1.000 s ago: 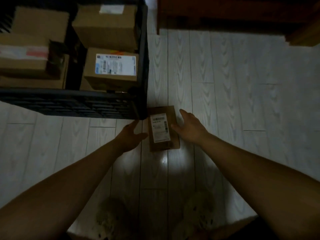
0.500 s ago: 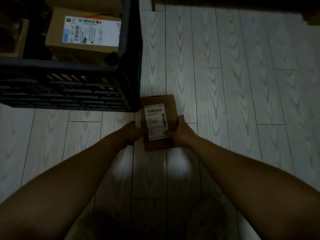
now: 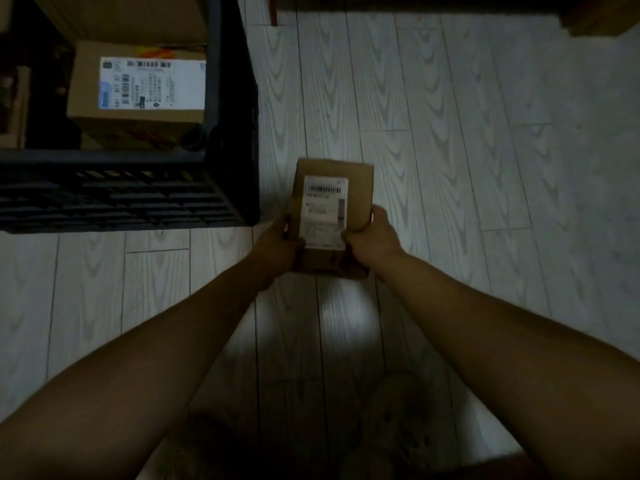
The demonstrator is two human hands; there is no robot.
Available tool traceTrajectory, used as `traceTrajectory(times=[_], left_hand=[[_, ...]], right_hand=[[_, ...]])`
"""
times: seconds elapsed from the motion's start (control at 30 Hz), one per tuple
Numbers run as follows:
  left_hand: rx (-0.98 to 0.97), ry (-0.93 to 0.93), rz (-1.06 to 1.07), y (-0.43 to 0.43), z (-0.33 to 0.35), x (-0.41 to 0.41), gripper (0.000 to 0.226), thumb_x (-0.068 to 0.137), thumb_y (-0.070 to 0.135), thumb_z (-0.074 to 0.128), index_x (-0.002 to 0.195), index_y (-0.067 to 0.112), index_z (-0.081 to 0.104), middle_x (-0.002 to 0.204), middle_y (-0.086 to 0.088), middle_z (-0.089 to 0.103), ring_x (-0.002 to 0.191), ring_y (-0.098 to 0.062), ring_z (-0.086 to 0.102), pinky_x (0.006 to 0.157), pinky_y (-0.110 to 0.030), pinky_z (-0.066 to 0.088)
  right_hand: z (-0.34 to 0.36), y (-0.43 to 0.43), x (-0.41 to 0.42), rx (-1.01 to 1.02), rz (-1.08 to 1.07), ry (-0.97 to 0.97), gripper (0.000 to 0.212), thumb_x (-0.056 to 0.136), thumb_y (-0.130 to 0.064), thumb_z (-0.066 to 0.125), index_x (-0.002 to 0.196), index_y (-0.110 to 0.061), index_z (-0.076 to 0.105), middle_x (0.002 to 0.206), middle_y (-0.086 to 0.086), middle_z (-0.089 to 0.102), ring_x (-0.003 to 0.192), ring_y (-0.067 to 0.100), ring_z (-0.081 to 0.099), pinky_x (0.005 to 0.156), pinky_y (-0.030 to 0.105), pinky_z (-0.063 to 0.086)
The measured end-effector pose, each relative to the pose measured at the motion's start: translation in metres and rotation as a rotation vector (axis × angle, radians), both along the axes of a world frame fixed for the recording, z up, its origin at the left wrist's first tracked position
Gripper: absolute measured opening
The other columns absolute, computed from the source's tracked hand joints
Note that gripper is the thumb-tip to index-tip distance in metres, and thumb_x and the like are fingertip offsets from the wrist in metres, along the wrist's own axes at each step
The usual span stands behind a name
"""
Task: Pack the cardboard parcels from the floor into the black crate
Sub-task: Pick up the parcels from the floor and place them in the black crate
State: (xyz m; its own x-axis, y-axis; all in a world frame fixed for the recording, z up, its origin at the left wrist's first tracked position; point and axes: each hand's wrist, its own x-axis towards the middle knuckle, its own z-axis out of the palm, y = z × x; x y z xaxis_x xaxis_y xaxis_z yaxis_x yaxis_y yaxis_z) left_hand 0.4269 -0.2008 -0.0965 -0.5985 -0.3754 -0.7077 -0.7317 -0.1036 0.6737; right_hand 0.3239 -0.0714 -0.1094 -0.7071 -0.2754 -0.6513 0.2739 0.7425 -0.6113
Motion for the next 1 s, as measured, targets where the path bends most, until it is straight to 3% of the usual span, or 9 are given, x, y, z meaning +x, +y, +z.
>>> traceTrajectory(times=[0.23,0.4,0.5,0.6,0.73,0.8,0.9,1.0], left_hand=[[0.001,0.078,0.031,0.023,0.184,-0.018,0.055,0.095,0.009,0.049,0.145,0.023,0.029,0.131,-0.001,0.05,0.118,-0.016,0.049,0.098,-0.036,0.044],[-0.049,0.131,0.06,0.011,0.35,-0.008,0.057,0.094,0.011,0.051,0.146,0.025,0.03,0.134,0.0,0.052,0.121,-0.016,0.05,0.098,-0.031,0.044],[-0.06,0.159,0.072,0.001,0.452,0.005,0.058,0.095,0.01,0.051,0.146,0.026,0.03,0.132,-0.001,0.053,0.119,-0.017,0.051,0.099,-0.035,0.045],[-0.067,0.205,0.073,-0.013,0.538,0.023,0.056,0.094,0.009,0.05,0.144,0.027,0.032,0.128,-0.002,0.057,0.117,-0.021,0.055,0.097,-0.043,0.049],[-0.104,0.263,0.072,-0.038,0.62,0.053,0.052,0.094,0.014,0.052,0.141,0.031,0.036,0.122,0.004,0.055,0.107,-0.018,0.056,0.073,-0.03,0.055],[-0.175,0.28,0.045,-0.05,0.651,0.068,0.054,0.093,0.014,0.052,0.142,0.029,0.034,0.126,0.004,0.054,0.109,-0.017,0.055,0.079,-0.032,0.054],[-0.19,0.277,0.027,-0.069,0.689,0.085,0.064,0.091,0.011,0.054,0.146,0.031,0.028,0.128,0.005,0.055,0.114,-0.019,0.057,0.093,-0.044,0.052],[-0.153,0.285,0.011,-0.088,0.722,0.096,0.062,0.09,0.009,0.056,0.145,0.028,0.033,0.121,0.007,0.055,0.106,-0.018,0.059,0.084,-0.034,0.053]], right_hand=[[0.193,0.028,-0.007,-0.088,-0.068,0.105,0.063,0.09,-0.013,0.061,0.143,-0.018,0.028,0.128,0.008,0.056,0.1,0.014,0.055,0.08,0.021,0.045],[0.365,0.023,0.0,-0.187,-0.045,0.144,0.06,0.09,-0.011,0.062,0.141,-0.021,0.032,0.128,0.003,0.056,0.099,0.006,0.051,0.067,0.002,0.038],[0.468,0.013,0.011,-0.241,-0.019,0.174,0.058,0.089,-0.01,0.062,0.14,-0.022,0.034,0.122,-0.002,0.056,0.099,0.004,0.049,0.059,-0.002,0.038],[0.558,0.0,0.026,-0.278,0.012,0.206,0.06,0.089,-0.01,0.063,0.141,-0.022,0.033,0.112,-0.01,0.049,0.099,0.003,0.047,0.061,0.001,0.037],[0.642,-0.018,0.052,-0.358,0.041,0.27,0.062,0.088,-0.009,0.064,0.14,-0.022,0.033,0.11,-0.013,0.047,0.092,0.0,0.048,0.06,0.002,0.042],[0.671,-0.028,0.065,-0.383,0.036,0.292,0.068,0.087,-0.011,0.065,0.142,-0.027,0.028,0.112,-0.014,0.046,0.1,0.004,0.048,0.072,0.008,0.042],[0.708,-0.044,0.075,-0.427,0.016,0.263,0.079,0.088,-0.015,0.065,0.148,-0.031,0.016,0.108,-0.017,0.047,0.103,0.008,0.049,0.086,0.027,0.046],[0.735,-0.055,0.068,-0.492,-0.094,0.235,0.093,0.089,-0.022,0.065,0.151,-0.035,-0.003,0.137,-0.004,0.043,0.119,0.017,0.048,0.094,0.036,0.045]])
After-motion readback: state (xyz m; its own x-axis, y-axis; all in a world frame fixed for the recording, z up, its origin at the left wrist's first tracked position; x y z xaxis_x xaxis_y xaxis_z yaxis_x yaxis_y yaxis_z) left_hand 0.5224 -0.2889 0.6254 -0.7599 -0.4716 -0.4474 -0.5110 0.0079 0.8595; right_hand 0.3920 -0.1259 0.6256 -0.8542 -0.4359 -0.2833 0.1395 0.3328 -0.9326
